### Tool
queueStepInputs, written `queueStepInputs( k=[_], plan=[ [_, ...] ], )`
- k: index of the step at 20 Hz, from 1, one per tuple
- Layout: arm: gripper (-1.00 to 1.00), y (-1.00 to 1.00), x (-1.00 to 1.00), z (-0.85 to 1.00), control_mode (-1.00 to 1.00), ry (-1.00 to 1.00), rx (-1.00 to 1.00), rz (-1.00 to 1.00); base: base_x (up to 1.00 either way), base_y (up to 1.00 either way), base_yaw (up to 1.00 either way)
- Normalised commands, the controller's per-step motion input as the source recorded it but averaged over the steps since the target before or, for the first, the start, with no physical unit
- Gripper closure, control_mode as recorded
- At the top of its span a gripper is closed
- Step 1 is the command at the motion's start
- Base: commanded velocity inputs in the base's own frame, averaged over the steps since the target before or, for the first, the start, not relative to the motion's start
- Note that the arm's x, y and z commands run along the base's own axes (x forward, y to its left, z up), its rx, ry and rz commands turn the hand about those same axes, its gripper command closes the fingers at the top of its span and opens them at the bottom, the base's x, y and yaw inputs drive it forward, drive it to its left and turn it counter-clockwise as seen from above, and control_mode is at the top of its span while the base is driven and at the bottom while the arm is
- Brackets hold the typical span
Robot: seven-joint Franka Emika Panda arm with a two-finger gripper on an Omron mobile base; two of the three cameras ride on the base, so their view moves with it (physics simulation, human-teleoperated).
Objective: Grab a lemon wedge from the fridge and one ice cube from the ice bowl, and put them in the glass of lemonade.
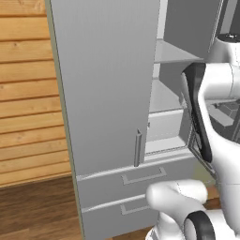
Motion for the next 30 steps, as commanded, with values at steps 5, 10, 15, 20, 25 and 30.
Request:
queueStepInputs(
  k=[5,10,15,20,25,30],
  plan=[
    [-1.00,0.68,0.00,-0.43,-1.00,-0.52,0.05,0.05,0.00,0.00,0.00],
    [-1.00,0.86,0.27,-0.50,-1.00,-0.28,0.02,0.02,0.00,0.00,0.00],
    [-1.00,0.69,0.26,-0.24,-1.00,0.01,0.00,0.05,0.00,0.00,0.00],
    [-1.00,0.11,0.33,-0.24,-1.00,0.23,0.00,0.11,0.00,0.00,0.00],
    [-1.00,0.00,0.38,-0.52,-1.00,0.32,0.01,0.12,0.00,0.00,0.00],
    [-1.00,0.03,0.32,-0.60,-1.00,0.28,0.01,0.05,0.00,0.00,0.00]
  ],
)
